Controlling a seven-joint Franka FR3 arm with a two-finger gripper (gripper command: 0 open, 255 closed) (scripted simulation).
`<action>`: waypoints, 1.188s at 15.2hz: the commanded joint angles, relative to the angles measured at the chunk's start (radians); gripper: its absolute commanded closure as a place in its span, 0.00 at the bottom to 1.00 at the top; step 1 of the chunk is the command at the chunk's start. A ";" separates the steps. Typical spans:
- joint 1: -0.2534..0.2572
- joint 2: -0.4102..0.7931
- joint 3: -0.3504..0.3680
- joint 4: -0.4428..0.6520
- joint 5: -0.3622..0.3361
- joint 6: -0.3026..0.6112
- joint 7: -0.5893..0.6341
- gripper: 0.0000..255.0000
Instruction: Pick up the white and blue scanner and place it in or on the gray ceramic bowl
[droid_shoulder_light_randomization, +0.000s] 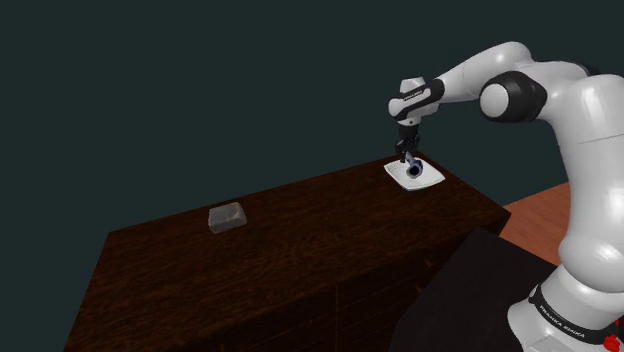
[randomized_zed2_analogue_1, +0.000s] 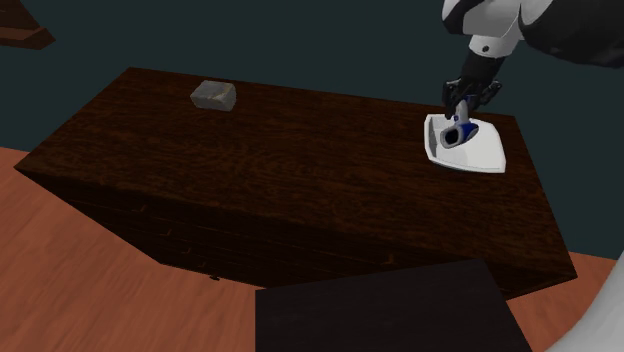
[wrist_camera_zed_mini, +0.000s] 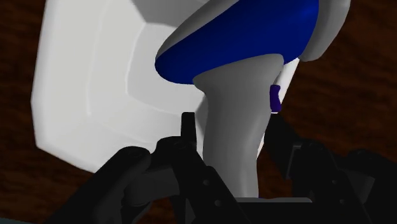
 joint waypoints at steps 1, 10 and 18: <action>-0.028 0.038 -0.005 0.074 0.002 -0.034 -0.031 1.00; -0.057 0.130 -0.007 0.135 0.007 -0.003 -0.058 1.00; -0.058 0.178 -0.004 0.138 0.010 0.042 -0.057 1.00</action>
